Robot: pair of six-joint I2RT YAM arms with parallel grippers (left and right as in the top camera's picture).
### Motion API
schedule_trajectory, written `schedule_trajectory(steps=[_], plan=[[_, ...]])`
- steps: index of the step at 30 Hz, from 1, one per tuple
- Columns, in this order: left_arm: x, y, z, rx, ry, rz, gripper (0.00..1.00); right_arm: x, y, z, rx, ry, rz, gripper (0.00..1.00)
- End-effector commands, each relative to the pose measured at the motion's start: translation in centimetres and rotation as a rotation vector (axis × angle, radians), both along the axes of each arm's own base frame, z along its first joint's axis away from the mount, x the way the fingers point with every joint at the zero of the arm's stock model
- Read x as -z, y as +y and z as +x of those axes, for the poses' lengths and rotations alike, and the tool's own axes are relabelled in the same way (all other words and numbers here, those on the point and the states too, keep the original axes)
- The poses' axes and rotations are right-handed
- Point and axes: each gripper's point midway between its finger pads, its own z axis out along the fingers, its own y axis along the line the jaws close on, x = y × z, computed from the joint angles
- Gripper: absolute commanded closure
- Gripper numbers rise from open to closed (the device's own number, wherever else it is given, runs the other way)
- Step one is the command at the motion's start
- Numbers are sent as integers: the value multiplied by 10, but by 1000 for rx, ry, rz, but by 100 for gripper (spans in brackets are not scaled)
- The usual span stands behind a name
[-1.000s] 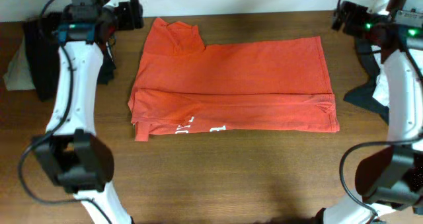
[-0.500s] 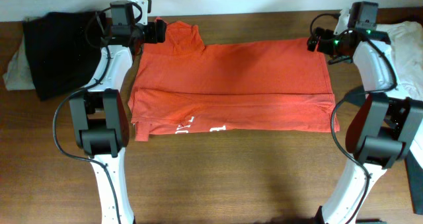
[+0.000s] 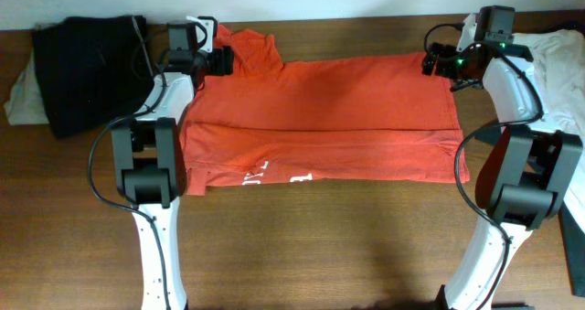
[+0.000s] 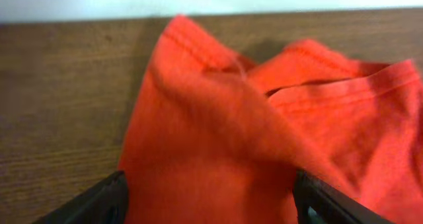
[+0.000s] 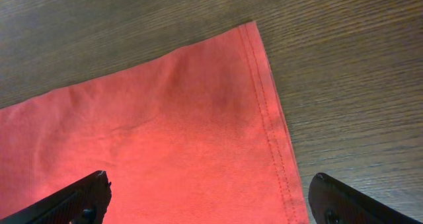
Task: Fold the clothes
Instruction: 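Move both grippers to the top corners of the T-shirt and grasp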
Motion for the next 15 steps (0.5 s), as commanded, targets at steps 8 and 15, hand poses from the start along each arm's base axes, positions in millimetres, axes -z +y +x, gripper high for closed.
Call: schedule_trajectory(steps=[8, 15], plan=[[14, 9, -1, -24, 24, 24, 76, -12, -12, 24, 17, -95, -87, 1], [15, 7, -1, -23, 25, 24, 99, 25, -13, 56, 12, -170, -99, 1]])
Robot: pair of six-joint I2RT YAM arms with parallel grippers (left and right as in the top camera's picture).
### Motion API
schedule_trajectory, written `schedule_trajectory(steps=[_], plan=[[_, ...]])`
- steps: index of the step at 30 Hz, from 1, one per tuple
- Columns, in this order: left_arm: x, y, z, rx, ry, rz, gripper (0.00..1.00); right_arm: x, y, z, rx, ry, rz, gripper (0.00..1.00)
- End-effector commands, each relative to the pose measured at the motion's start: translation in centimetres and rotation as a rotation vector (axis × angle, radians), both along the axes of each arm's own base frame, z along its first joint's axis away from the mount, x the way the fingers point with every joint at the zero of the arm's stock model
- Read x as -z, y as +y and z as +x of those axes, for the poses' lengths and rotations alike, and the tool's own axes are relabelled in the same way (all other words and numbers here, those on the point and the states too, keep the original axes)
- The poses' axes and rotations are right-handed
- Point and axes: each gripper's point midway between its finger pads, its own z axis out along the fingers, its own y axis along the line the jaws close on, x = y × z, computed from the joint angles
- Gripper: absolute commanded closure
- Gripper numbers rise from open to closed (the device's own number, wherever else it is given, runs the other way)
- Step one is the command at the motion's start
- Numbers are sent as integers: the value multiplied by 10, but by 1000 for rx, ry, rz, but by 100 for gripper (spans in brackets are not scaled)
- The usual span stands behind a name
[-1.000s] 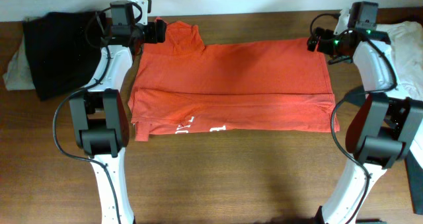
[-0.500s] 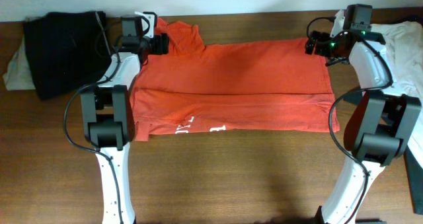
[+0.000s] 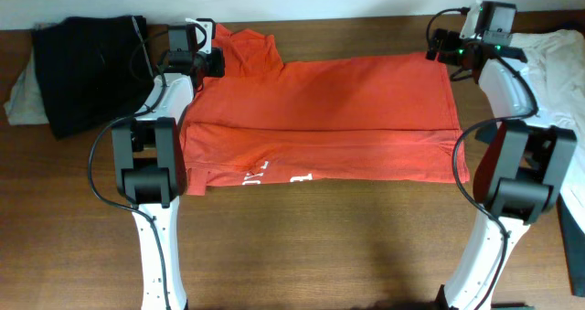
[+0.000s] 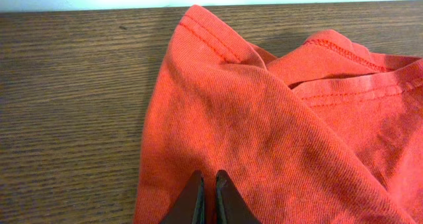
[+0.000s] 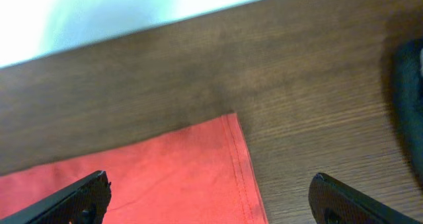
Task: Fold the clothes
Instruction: 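Move both grippers to the top corners of the T-shirt and grasp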
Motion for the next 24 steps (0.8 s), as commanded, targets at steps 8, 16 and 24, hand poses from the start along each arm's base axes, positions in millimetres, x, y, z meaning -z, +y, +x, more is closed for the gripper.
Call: schedule_trajectory(steps=[8, 16, 24], plan=[[10, 0, 0, 1, 14, 7, 99, 82, 26, 32, -36, -18, -15, 1], [10, 0, 0, 3, 15, 7, 99, 107, 8, 25, 52, 40, -113, 18], [7, -1, 1, 3, 7, 6, 99, 110, -3, 17, 100, 76, -162, 72]])
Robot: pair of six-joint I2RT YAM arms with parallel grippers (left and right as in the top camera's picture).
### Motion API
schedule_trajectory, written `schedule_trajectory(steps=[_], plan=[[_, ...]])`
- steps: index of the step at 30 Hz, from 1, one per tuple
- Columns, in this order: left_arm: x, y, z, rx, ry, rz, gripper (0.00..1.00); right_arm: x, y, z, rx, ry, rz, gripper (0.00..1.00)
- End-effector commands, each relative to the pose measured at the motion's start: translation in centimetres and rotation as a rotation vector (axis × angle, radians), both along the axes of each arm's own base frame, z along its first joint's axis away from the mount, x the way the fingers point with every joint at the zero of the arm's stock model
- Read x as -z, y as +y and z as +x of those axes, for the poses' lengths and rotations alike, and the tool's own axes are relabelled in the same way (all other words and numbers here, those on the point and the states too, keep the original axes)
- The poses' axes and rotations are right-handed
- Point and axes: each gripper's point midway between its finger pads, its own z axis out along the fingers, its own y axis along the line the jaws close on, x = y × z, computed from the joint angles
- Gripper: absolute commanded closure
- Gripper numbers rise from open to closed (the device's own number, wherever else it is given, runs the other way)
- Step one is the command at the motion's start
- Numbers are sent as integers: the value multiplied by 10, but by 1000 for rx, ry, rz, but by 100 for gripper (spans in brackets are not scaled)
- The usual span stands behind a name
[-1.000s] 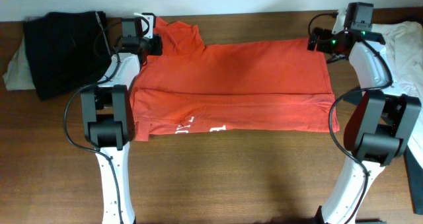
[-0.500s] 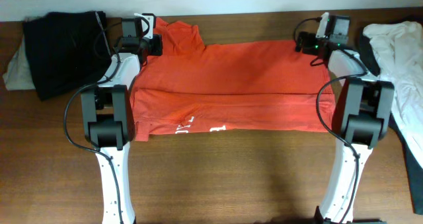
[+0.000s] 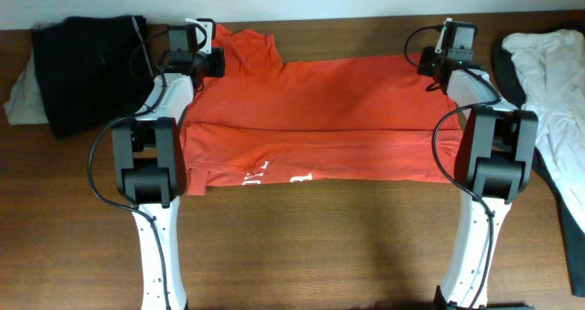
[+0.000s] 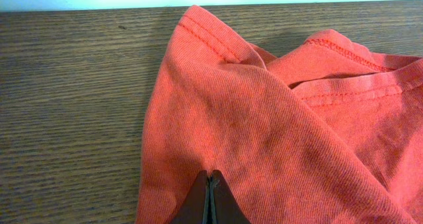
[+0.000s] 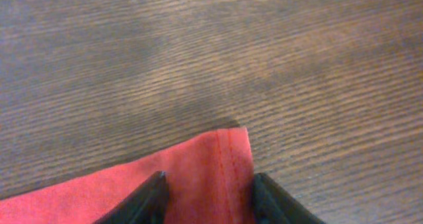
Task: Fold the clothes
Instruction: 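Move both grippers to the top corners of the T-shirt and grasp, then fold the top edge down toward the hem with both grippers and release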
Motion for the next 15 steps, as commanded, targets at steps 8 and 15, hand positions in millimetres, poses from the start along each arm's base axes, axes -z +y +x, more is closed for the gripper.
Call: schedule_trajectory(steps=[8, 15], plan=[[-29, -4, 3, 16, -5, -7, 99, -12, 0, 0, 32, 86, 19, 96], [-101, -3, -15, 13, -10, -4, 99, -69, -1, 0, 32, 124, 26, 96]])
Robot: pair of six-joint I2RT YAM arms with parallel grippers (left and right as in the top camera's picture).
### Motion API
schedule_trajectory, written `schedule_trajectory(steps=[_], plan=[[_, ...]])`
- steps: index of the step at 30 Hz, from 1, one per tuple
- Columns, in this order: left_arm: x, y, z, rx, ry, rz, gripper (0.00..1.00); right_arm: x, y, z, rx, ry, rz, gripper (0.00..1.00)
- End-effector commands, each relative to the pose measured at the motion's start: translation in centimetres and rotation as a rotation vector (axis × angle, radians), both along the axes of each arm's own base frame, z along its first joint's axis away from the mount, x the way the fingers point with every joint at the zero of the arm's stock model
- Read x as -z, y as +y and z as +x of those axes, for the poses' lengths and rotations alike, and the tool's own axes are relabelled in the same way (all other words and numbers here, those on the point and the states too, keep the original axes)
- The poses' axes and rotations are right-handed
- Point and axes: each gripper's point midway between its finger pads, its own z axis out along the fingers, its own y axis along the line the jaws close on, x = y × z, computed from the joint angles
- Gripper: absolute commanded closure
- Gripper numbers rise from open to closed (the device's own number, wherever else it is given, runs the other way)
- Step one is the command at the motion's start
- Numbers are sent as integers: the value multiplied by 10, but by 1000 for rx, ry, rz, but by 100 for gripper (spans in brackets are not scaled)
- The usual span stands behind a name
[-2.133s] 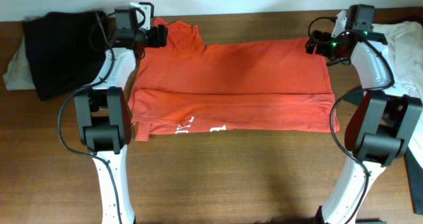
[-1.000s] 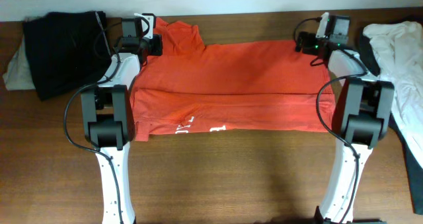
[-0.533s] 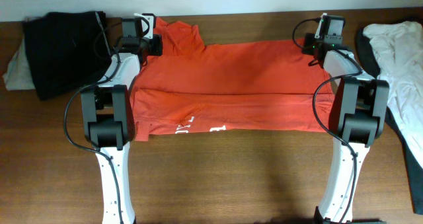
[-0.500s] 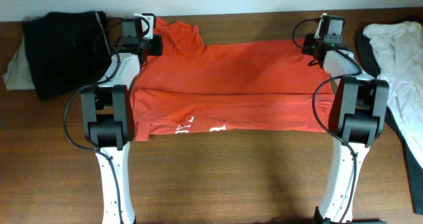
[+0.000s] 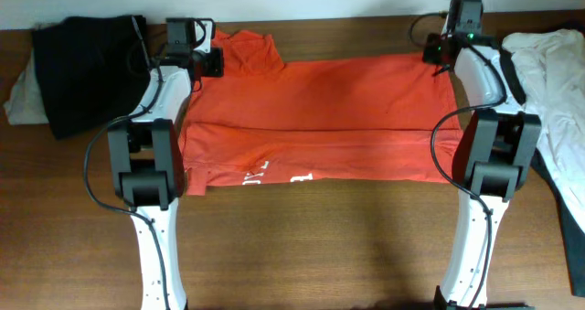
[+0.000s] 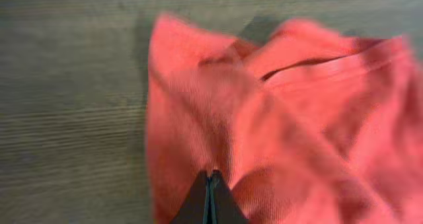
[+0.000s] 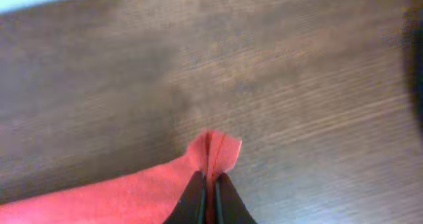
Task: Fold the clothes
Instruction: 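Fold the top edge down toward the hem with both grippers and release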
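Observation:
An orange-red shirt (image 5: 320, 109) lies spread across the wooden table, its front edge folded up with white lettering showing. My left gripper (image 5: 208, 61) is shut on the shirt's far left sleeve (image 6: 198, 112); the fingertips (image 6: 210, 187) pinch the cloth, which looks bunched and blurred. My right gripper (image 5: 442, 52) is shut on the shirt's far right corner (image 7: 215, 148), which stands pinched up above the fingers (image 7: 198, 194).
A black garment (image 5: 87, 68) over a pale one lies at the far left. A white garment (image 5: 548, 81) on something dark lies at the right edge. The wooden table (image 5: 311, 246) extends toward the front.
The right gripper went from open around the shirt's far right corner to shut on it, the corner now pinched upward. The left gripper, still shut on the sleeve, has shifted slightly; the cloth there looks pulled.
First both grippers were open over the shirt's far corners. Then the left closed onto the sleeve while the right hovered open behind the corner. The right then came down around the corner, and now both are shut on the cloth.

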Motion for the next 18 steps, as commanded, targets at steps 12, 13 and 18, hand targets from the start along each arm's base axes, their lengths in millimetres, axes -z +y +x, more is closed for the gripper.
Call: schedule_trajectory(steps=[12, 13, 18], plan=[[-114, 22, -82, -32, 165, 6, 99, -74, -8, -66, 87, 228, 53, 96], [-110, 26, -89, -39, 198, 5, 99, -75, -12, -77, 105, 260, 62, 96], [-92, 55, -125, -111, 370, -15, 99, -69, -22, -117, 132, 393, 159, 96]])
